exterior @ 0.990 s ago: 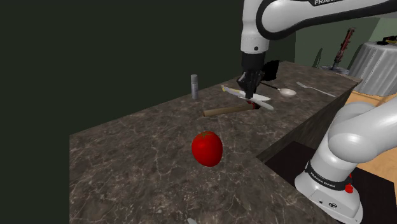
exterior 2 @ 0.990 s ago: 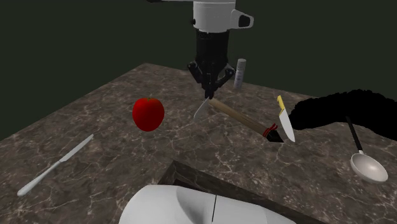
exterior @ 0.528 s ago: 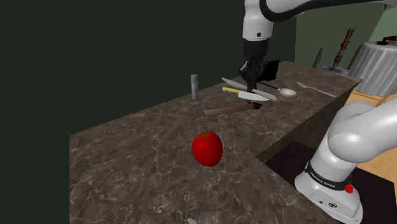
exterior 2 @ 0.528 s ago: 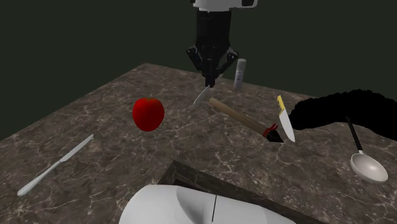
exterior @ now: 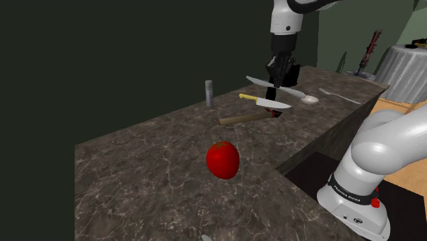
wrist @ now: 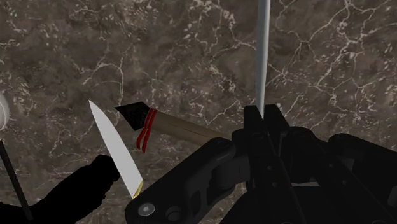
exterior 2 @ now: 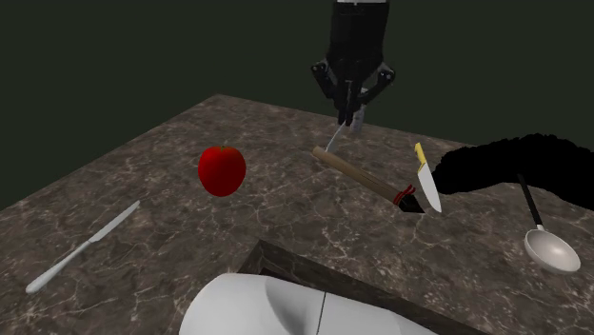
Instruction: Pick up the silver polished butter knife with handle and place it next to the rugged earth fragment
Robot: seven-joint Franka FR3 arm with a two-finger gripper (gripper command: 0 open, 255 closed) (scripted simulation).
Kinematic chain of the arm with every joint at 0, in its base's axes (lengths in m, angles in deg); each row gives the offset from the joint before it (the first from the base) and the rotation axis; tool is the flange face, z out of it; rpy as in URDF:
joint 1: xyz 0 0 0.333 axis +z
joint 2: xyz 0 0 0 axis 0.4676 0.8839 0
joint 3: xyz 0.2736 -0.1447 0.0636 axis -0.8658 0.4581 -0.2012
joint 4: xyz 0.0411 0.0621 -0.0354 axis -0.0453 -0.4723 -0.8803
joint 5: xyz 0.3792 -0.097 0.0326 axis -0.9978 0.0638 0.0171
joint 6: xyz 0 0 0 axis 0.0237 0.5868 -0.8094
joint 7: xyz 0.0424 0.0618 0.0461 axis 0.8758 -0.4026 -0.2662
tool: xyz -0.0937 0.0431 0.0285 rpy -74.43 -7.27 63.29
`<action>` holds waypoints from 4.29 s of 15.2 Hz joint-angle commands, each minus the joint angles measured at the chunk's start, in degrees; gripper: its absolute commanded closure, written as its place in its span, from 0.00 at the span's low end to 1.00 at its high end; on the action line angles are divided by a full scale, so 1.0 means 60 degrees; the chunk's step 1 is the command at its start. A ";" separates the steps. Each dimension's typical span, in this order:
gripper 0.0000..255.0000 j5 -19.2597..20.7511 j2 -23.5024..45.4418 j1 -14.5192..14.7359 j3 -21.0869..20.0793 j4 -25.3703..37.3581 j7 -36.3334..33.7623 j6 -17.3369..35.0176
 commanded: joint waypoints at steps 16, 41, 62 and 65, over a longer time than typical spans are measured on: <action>1.00 0.1944 0.1569 -0.1211 0.3351 0.1332 0.3912 0.0484; 1.00 -0.1450 0.9923 -0.3891 0.7351 0.9586 1.0873 -0.0087; 1.00 -0.2182 1.1144 -0.4507 0.7155 0.8837 1.1488 0.1657; 1.00 -0.2211 1.1171 -0.4455 0.7133 0.8478 1.1510 0.2027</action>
